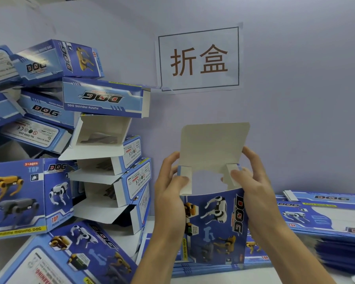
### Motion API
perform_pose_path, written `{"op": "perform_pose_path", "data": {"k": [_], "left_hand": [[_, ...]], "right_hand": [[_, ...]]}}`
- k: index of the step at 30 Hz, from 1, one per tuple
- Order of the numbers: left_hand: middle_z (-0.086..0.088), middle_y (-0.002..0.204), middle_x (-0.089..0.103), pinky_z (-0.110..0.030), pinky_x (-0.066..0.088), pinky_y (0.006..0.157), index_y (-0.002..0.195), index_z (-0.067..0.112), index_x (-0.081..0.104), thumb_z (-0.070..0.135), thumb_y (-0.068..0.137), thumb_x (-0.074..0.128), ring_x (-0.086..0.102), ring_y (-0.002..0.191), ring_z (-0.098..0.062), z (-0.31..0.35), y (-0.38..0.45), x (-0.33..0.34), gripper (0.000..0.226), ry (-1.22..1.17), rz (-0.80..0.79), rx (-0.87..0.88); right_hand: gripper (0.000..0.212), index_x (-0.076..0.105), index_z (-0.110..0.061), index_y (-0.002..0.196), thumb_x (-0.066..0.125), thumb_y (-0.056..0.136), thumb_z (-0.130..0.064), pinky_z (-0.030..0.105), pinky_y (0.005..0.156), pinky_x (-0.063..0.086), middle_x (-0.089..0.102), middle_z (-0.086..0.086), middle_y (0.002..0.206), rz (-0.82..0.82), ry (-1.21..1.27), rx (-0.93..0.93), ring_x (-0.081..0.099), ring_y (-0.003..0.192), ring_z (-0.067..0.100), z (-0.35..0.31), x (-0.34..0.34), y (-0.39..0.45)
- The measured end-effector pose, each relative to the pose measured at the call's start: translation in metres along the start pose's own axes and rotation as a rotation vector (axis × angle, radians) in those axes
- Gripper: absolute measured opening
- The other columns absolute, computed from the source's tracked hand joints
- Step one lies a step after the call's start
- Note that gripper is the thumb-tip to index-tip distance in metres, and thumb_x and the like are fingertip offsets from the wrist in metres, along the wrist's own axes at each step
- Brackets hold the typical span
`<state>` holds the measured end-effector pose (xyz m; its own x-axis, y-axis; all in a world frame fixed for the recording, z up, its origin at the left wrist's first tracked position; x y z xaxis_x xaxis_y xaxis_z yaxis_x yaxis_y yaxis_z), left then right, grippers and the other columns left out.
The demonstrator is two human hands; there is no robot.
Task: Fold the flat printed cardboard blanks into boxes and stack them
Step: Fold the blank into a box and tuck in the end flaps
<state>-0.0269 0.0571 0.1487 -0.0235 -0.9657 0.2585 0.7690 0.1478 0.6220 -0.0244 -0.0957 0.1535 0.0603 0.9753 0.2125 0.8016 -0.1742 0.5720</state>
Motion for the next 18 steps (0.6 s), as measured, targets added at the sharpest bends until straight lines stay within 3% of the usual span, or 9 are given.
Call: {"op": "perform_pose_path", "data": {"k": [2, 4, 6, 9, 11, 15, 18], "left_hand": [[0.014, 0.098, 0.073, -0.025, 0.057, 0.065, 0.101, 0.051, 0.066, 0.026, 0.08, 0.049, 0.069, 0.091, -0.01, 0.0, -0.001, 0.0, 0.037, 0.004, 0.024, 0.009], [0.01, 0.093, 0.072, -0.021, 0.052, 0.056, 0.098, 0.051, 0.066, 0.024, 0.087, 0.052, 0.066, 0.083, -0.011, 0.001, 0.0, -0.002, 0.032, -0.001, 0.069, 0.015], [0.001, 0.091, 0.07, -0.02, 0.048, 0.05, 0.094, 0.046, 0.066, 0.018, 0.094, 0.05, 0.062, 0.076, -0.014, 0.0, 0.001, -0.004, 0.032, -0.009, 0.111, 0.015], [-0.006, 0.087, 0.064, -0.02, 0.048, 0.056, 0.087, 0.023, 0.065, 0.025, 0.086, 0.048, 0.06, 0.077, -0.019, 0.003, 0.0, -0.006, 0.017, -0.06, 0.136, 0.088], [-0.003, 0.088, 0.067, -0.021, 0.048, 0.058, 0.085, 0.014, 0.064, 0.024, 0.092, 0.043, 0.062, 0.078, -0.019, 0.005, 0.0, -0.008, 0.024, -0.1, 0.164, 0.121], [-0.008, 0.108, 0.074, -0.038, 0.054, 0.068, 0.083, 0.01, 0.063, 0.021, 0.099, 0.041, 0.073, 0.089, -0.029, -0.002, 0.001, -0.011, 0.029, -0.183, 0.213, -0.003], [0.001, 0.101, 0.074, -0.023, 0.054, 0.056, 0.082, 0.014, 0.063, 0.021, 0.1, 0.041, 0.072, 0.084, -0.02, -0.003, 0.002, -0.011, 0.029, -0.123, 0.238, 0.032]], "right_hand": [[0.05, 0.051, -0.057, 0.126, 0.052, 0.099, -0.015, 0.06, 0.098, 0.049, 0.072, -0.005, 0.106, 0.017, 0.019, -0.017, 0.067, 0.104, 0.024, -0.001, 0.0, -0.001], [0.049, 0.057, -0.057, 0.119, 0.053, 0.097, -0.013, 0.056, 0.094, 0.052, 0.07, -0.005, 0.113, 0.019, 0.042, -0.024, 0.069, 0.103, 0.025, 0.0, 0.001, -0.001], [0.043, 0.063, -0.049, 0.106, 0.054, 0.096, -0.009, 0.045, 0.077, 0.059, 0.071, -0.007, 0.108, 0.002, 0.058, -0.037, 0.072, 0.09, 0.021, 0.001, 0.004, -0.002], [0.03, 0.063, -0.033, 0.085, 0.054, 0.095, -0.007, 0.023, 0.057, 0.051, 0.069, -0.009, 0.092, 0.005, 0.077, -0.068, 0.064, 0.07, 0.013, 0.004, 0.007, -0.004], [0.023, 0.065, -0.027, 0.08, 0.049, 0.091, -0.015, 0.028, 0.057, 0.047, 0.068, -0.001, 0.083, 0.019, 0.116, -0.076, 0.062, 0.068, 0.017, 0.008, 0.006, -0.005], [0.032, 0.066, -0.021, 0.07, 0.039, 0.087, -0.026, 0.033, 0.054, 0.049, 0.074, 0.011, 0.079, 0.035, 0.236, 0.001, 0.069, 0.064, 0.027, 0.017, 0.005, -0.008], [0.03, 0.066, -0.017, 0.077, 0.04, 0.087, -0.031, 0.035, 0.059, 0.051, 0.074, 0.013, 0.086, -0.008, 0.253, 0.003, 0.069, 0.069, 0.029, 0.018, 0.005, -0.008]]}}
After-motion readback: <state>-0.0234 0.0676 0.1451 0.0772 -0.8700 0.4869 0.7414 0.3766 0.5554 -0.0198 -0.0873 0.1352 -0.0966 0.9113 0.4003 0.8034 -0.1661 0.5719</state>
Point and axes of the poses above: each hand's wrist, its own y-axis towards the middle knuckle, its own x-axis out of the palm, z = x × y, the point moved 3 cm from there along y, towards the middle knuckle
